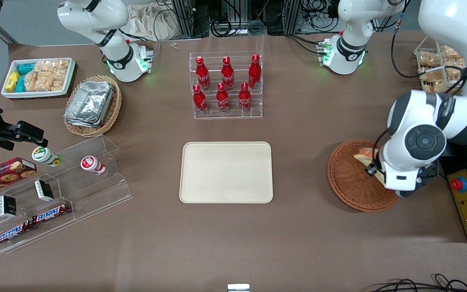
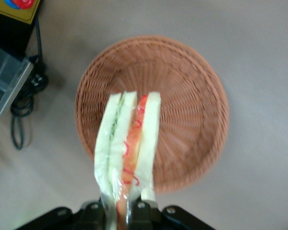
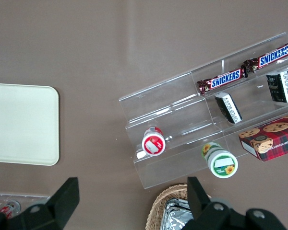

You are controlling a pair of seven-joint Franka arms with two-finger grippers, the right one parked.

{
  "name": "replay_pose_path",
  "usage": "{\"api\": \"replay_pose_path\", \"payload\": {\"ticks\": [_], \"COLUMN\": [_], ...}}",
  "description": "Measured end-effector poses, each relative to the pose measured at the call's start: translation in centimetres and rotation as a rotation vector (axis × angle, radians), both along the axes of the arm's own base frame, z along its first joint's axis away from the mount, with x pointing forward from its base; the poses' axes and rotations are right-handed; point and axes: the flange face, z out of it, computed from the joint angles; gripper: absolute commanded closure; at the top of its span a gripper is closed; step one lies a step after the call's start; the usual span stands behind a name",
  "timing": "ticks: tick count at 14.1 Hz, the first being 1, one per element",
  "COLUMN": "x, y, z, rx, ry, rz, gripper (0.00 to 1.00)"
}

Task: Place sandwich from basket to tray
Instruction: 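Lift the sandwich and carry it with the left gripper over the cream tray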

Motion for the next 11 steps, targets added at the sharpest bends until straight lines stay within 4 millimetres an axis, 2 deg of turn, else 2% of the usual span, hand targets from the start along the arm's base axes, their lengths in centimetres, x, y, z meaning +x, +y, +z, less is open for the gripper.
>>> {"api": "replay_pose_path", "payload": {"ticks": [2,4,6,8,11], "x": [-0.6,-1.0,-1.8,-2.7,-2.7], "y": [-1.5,-2.5,-5.4,-9.5,-15.0], "z": [4.5,7.1,7.7,7.7,6.3], "rx": [-0.092,-0.176,-0.218,-0.254,-0.325], "ry": [0.047,0.060,0.067,0.059,-0.022], "rz": [-0.055,-0.122,-0.213,-0.300,-0.392], "gripper": [1.00,1.00,1.00,1.00,1.00]}}
